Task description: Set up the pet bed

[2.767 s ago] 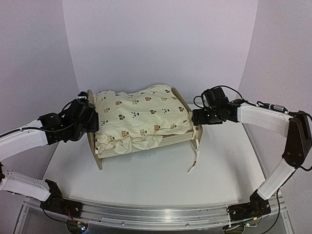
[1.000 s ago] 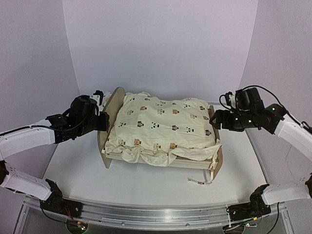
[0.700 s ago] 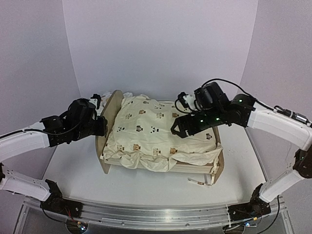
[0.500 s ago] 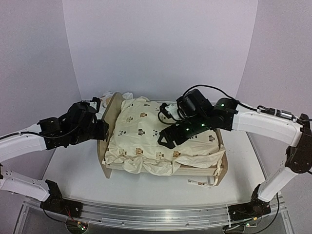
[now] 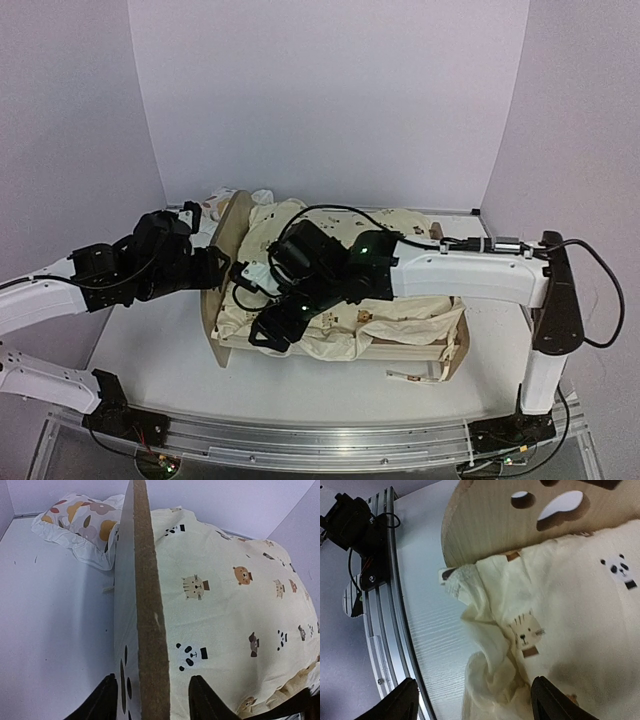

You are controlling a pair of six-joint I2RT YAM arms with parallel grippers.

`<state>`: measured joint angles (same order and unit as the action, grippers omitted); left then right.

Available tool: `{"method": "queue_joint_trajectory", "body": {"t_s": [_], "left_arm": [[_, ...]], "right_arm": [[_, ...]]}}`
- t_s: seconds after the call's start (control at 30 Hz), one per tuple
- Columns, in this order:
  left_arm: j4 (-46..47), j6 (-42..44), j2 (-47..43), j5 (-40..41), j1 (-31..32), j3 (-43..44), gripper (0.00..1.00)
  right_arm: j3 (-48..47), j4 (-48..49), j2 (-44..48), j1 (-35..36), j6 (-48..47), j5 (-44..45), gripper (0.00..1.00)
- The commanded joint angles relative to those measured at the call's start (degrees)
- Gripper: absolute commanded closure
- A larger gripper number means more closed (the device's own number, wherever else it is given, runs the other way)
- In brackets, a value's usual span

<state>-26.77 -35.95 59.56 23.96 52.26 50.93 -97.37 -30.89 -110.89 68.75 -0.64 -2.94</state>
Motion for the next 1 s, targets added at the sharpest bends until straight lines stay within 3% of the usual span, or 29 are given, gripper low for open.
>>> {"method": "queue_joint_trajectory", "body": {"t_s": [0.0, 0.23, 0.67, 0.97], "left_arm": [[-1.2, 0.5, -4.3, 2.4, 0.3, 0.0, 0.41], [-1.7, 0.9, -9.1, 4.4, 0.2, -2.1, 0.31], [-2.1, 1.3, -11.4, 5.3, 0.2, -3.8, 0.30], [-2.7, 2.0, -12.3, 5.1, 0.2, -4.2, 0.29]], "right_arm": [[-5.2, 4.2, -4.5, 0.5, -5.3, 2.7, 0.22], [-6.4, 11.5, -8.0, 0.8, -8.9, 8.4, 0.18], [-6.5, 21.4, -11.4, 0.8, -11.4, 18.6, 0.19], [-4.1, 21.8, -14.4, 0.8, -11.6, 23.3, 0.30]]}}
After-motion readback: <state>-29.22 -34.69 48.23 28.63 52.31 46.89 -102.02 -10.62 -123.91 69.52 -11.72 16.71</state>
